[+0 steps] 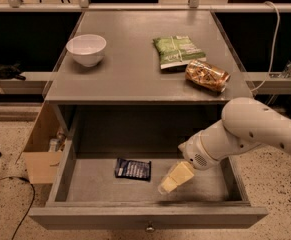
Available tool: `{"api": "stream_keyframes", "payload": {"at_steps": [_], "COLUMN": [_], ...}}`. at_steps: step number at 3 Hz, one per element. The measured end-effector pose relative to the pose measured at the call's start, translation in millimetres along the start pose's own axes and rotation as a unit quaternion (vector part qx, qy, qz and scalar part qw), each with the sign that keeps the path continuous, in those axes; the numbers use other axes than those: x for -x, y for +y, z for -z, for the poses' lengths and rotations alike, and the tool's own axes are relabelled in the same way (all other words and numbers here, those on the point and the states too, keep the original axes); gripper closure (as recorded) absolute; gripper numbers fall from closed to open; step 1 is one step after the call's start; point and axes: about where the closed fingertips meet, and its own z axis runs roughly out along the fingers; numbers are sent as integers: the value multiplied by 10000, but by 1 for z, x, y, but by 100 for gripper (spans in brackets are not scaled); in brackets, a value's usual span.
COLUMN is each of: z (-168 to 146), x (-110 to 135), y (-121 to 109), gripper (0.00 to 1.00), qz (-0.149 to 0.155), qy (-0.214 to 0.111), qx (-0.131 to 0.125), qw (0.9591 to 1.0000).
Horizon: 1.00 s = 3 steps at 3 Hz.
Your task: Pick rxbar blueberry from top drawer and place on counter
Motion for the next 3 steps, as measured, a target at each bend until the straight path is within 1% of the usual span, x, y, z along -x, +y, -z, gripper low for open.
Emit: {"api": "stream_keyframes", "payload": {"at_steps": [2, 3], "z": [2, -3], "x": [0, 7], "y": [1, 3], "gripper": [0, 0], "qz": [-22, 25], "qy": [-63, -235], "qx": [67, 167], "qw": [10000, 9996]}}
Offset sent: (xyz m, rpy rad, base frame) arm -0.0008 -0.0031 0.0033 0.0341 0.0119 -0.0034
